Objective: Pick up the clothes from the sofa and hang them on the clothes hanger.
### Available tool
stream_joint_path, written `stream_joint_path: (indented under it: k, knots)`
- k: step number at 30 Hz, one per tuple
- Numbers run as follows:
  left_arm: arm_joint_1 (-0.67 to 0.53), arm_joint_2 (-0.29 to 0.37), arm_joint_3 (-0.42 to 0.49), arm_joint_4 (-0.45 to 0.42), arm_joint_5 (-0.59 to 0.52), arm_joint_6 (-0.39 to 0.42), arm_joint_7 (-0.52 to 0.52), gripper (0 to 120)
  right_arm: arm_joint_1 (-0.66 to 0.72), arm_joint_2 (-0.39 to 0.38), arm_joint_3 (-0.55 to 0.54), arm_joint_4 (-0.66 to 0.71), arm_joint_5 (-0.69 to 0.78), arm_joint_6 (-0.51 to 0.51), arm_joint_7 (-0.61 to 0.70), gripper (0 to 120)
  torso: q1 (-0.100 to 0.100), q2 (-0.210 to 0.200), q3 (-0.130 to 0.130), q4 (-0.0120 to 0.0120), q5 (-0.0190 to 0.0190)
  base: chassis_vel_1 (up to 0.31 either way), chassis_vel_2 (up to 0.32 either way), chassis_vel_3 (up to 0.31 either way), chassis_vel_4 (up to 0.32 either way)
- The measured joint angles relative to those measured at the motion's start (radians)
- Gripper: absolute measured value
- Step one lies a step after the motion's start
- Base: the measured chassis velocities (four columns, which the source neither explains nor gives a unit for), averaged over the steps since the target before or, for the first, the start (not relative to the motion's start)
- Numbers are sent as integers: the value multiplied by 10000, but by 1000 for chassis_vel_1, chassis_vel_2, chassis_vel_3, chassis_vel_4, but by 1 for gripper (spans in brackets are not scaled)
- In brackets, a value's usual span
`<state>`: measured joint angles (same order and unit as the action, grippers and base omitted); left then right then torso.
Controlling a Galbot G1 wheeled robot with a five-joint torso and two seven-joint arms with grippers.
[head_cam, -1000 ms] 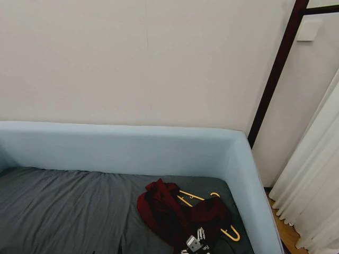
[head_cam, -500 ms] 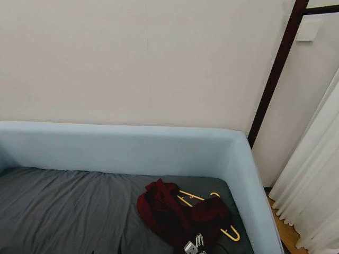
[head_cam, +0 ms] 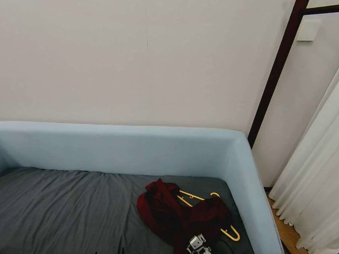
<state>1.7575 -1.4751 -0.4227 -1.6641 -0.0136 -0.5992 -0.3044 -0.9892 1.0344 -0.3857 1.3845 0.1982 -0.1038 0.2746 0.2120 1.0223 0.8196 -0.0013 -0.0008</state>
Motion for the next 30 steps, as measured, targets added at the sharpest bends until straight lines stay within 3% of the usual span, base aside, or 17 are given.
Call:
stream_joint_path:
  k: [1, 5, 9, 21, 27, 30]
  knots:
    - [0, 0, 0, 0, 0, 0, 0, 100, 0, 0, 0, 0, 0, 0, 0, 33, 0, 0, 0, 0, 0, 0, 0, 0, 0]
    - [23, 8, -34, -113, -6, -36, 24, 100, 3, -160, 85, 175, 254, -253, 210, 13, 0, 0, 0, 0, 0, 0, 0, 0, 0]
    - [12, 38, -45, -100, -10, -49, 29, 100, -43, -328, 124, 499, 653, -354, 277, 0, 0, 0, 0, 0, 1, 0, 0, 0, 0]
    - [-185, 414, -161, -123, -32, 50, 14, 100, -192, -1249, 765, 1788, 603, -47, 328, 0, 0, 0, 0, 1, 1, 0, 0, 0, 0]
    - [-639, 1484, -224, -538, -271, 403, 94, 100, -416, -2149, 1531, 2926, 174, 321, 103, 0, 0, 0, 0, 0, -2, 0, 0, 0, 0]
    - [-1009, 2347, -42, -818, -535, 707, 175, 100, -549, -2560, 1941, 3429, -259, 687, -122, 0, 0, -1, 0, -1, 0, 0, 0, 0, 0]
